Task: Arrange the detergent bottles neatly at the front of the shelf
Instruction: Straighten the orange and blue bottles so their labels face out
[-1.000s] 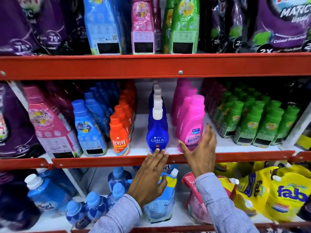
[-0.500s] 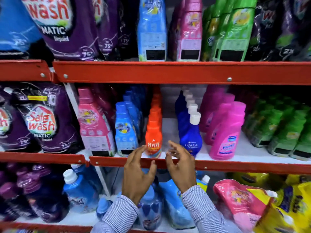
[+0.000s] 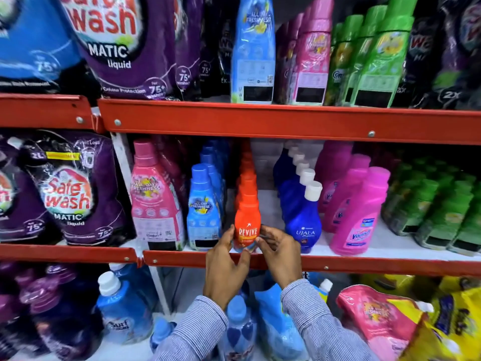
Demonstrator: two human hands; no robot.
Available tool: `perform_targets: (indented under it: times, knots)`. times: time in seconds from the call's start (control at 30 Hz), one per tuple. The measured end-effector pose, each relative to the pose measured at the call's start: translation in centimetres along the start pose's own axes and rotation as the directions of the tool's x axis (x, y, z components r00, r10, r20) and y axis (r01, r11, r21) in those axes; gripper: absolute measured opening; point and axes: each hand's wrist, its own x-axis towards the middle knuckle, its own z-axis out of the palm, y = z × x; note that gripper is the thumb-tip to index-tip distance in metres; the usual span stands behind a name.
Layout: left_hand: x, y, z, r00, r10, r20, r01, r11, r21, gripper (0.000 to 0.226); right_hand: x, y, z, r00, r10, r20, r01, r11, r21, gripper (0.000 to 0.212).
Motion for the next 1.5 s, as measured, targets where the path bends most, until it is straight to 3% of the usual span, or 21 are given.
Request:
perform_targets:
  times: [0.7,0.77,0.93,1.03,1.1,1.27,1.5]
  knots:
    - [-0.4,-0.9,0.4,1.000,-0.029,-0.005,0.029,0.999,-0.023,0.068,-0.6,-0.2,-0.1,1.000,0.015,0.007,-0.016,0.999,0.047,0.033]
    - [-1.3,0.6,1.4,0.998,-0.028,-0.065,0.026,0.999,-0.032,0.066,-1.2,0.3,-2.1,0.999,0.011,-0.051,-0.007,0.997,0.079,0.031]
    - [-2.6,3.8,3.1,0.972,0.122,-0.199,-0.139,0.988,-0.072,0.042,-3.0,1.5,-6.2,0.946,-0.077,-0.314,0.101,0.993,0.060,0.021]
    - [-2.3,4.6,4.2,0.984,0.142,-0.109,-0.152,0.985,-0.087,0.039,-2.6,1.9,-7.5,0.898,-0.091,-0.431,0.115,0.993,0.030,0.018]
    - [-2.1,4.8,5.3,0.994,0.109,-0.017,-0.110,0.988,-0.108,0.045,-2.0,2.3,-8.3,0.893,-0.060,-0.446,0.071,0.997,0.007,0.026]
    - [-1.2,5.3,7.6,0.993,0.021,0.119,-0.010,0.995,-0.095,0.071,-0.2,3.5,-10.0,0.954,-0.020,-0.298,0.007,0.999,-0.047,0.040]
    - [-0.3,5.8,8.2,0.979,-0.006,0.204,0.041,0.984,-0.171,0.055,0.6,3.7,-10.9,0.982,-0.028,-0.188,0.018,0.998,-0.052,0.034]
